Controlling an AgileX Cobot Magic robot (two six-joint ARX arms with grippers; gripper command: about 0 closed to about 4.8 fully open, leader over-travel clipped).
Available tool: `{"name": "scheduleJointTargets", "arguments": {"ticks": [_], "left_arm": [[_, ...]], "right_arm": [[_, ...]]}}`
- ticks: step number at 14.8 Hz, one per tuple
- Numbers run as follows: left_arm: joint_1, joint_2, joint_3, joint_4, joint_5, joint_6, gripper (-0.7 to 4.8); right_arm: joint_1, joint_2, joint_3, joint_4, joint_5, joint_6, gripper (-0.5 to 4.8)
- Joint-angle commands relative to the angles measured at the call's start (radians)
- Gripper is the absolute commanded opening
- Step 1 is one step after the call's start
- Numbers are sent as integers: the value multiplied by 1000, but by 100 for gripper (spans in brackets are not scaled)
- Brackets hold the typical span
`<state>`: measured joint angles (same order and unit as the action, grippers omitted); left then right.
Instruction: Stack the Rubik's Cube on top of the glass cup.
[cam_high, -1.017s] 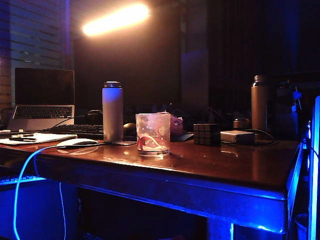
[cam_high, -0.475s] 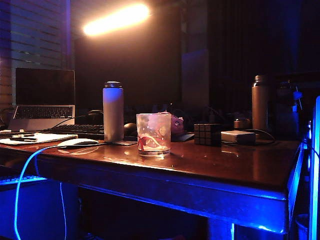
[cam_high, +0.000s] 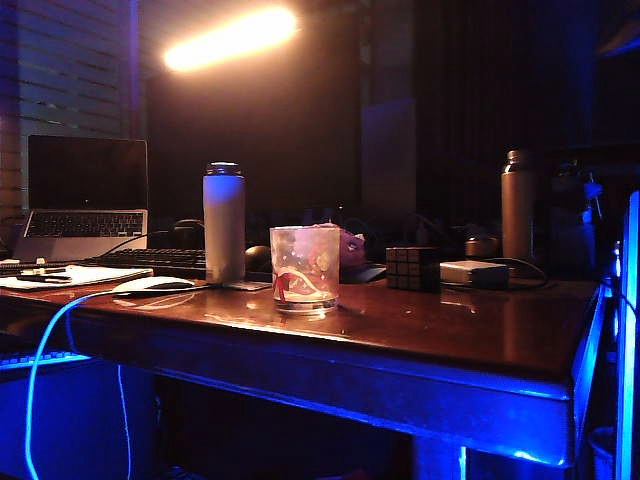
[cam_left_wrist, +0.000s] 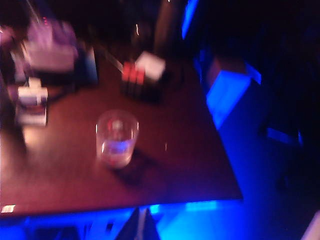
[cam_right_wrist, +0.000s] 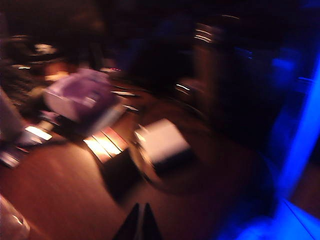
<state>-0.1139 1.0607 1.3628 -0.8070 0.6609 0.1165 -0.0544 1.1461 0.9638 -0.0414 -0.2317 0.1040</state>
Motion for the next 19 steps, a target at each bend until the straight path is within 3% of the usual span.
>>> {"name": "scheduleJointTargets", "arguments": {"ticks": [1,5,7,11,12,13,14,19], "left_arm": [[-57,26,77,-119,-170,43,-4],[-57,26,92,-95,-167,59,-4],[-57,26,92,-94,-166,59,-4],[-57,26,92,-97,-167,47,-4],[-57,26,92,-98,-166,47,-4],[-57,26,92,-98,-166,47,-4],[-57,26,92,-98,-166,47,-4],[-57,26,92,-97,-163,48,-4]], "right_arm": [[57,191,180,-7,-26,-21,-1],[185,477,349,49,16,-222,-1],[212,624,389,169,79,-243,-1],[214,853,446,343,76,-244,3],[214,881,446,388,76,-246,72],[214,901,446,421,76,-269,257],[215,916,447,447,76,-294,479],[218,1056,550,534,-15,-348,479]]}}
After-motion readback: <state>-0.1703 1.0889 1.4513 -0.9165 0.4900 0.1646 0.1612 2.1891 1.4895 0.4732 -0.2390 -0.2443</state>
